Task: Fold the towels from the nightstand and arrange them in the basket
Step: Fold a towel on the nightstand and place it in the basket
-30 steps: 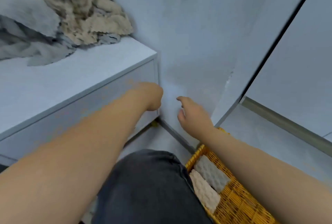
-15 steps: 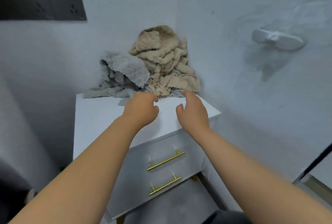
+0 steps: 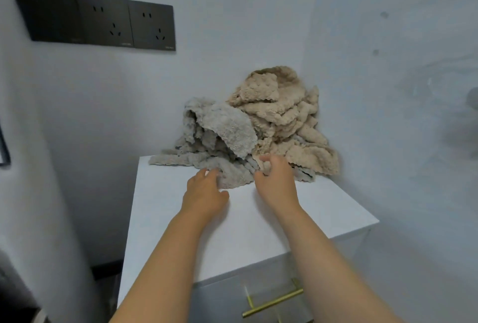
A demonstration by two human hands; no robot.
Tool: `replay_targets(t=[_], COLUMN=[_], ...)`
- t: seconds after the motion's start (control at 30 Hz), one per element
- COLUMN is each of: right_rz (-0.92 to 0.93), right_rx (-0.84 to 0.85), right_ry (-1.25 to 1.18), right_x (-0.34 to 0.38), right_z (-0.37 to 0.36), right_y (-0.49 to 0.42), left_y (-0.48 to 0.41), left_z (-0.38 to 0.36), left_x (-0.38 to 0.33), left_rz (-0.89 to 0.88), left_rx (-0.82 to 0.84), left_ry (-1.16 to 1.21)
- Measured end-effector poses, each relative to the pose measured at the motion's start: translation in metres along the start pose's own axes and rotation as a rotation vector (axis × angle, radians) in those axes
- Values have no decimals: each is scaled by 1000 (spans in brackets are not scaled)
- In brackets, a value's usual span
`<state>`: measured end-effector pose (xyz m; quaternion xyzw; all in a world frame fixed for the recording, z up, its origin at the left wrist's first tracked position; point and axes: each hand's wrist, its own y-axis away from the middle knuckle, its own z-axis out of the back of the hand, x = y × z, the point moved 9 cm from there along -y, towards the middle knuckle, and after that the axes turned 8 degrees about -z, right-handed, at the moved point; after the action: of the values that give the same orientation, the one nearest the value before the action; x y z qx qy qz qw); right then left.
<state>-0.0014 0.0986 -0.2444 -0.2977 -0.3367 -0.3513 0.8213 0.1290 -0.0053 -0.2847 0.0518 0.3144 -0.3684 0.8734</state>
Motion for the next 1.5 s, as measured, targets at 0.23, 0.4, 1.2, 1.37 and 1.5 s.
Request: replay_targets(t=[0.23, 0.4, 1.2, 1.37, 1.5], right_rz=[268, 330, 48, 183, 57], right_rx=[80, 123, 203, -205, -215], right_ry=[430, 666, -819, -78, 448], right_x=[38, 60, 156, 154, 141], right_z=[-54, -60, 132, 178, 194], right_y=[-10, -40, 13, -5, -33], left_y=[-29, -34, 28, 14, -20], left_z=[16, 16, 134, 146, 153], left_x=[20, 25, -70, -73, -107], left_rz=[-65, -60, -287, -122, -121], left_rx=[-38, -25, -579, -579, -264], left_ry=[92, 120, 233, 248, -394])
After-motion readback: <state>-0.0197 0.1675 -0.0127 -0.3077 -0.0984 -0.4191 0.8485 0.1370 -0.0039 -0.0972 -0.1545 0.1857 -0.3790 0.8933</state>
